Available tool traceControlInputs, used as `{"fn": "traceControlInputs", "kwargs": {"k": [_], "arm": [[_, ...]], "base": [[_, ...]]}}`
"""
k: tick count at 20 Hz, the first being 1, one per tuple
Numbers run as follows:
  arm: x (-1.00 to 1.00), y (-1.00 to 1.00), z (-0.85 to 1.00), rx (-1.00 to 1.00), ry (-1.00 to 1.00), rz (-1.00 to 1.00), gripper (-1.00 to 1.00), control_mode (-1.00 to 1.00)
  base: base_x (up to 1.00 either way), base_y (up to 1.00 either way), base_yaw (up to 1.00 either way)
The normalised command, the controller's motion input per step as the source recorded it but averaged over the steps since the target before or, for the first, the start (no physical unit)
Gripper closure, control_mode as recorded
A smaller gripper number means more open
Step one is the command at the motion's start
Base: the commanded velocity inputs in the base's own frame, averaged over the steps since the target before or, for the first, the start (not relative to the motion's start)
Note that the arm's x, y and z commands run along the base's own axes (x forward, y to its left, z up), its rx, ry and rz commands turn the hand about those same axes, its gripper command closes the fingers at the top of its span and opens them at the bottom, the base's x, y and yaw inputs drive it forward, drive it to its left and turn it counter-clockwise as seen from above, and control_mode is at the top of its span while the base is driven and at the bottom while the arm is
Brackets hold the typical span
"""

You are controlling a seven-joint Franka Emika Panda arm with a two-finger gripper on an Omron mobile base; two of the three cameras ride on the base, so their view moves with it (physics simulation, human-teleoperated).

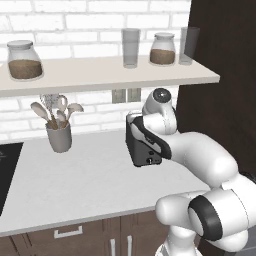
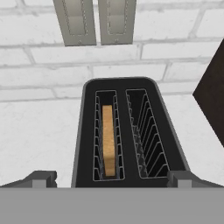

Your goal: Start the toaster. Once the lever pops up, take the bread to the plate on the dining counter.

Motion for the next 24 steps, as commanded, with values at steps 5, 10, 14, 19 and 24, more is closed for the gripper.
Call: {"fn": "traceControlInputs", "kwargs": {"k": [5, 10, 14, 19, 24], "arm": [[0.00, 0.00, 0.00, 0.00, 0.00, 0.00, -1.00, -1.00], [0.00, 0.00, 0.00, 0.00, 0.00, 0.00, -1.00, -1.00], [0.00, 0.00, 0.00, 0.00, 0.00, 0.00, -1.00, -1.00], [0.00, 0.00, 0.00, 0.00, 0.00, 0.00, -1.00, -1.00], [0.00, 0.00, 0.00, 0.00, 0.00, 0.00, -1.00, -1.00]], "base": [[0.00, 0.00, 0.00], [0.00, 0.00, 0.00], [0.00, 0.00, 0.00], [0.00, 0.00, 0.00], [0.00, 0.00, 0.00]]}}
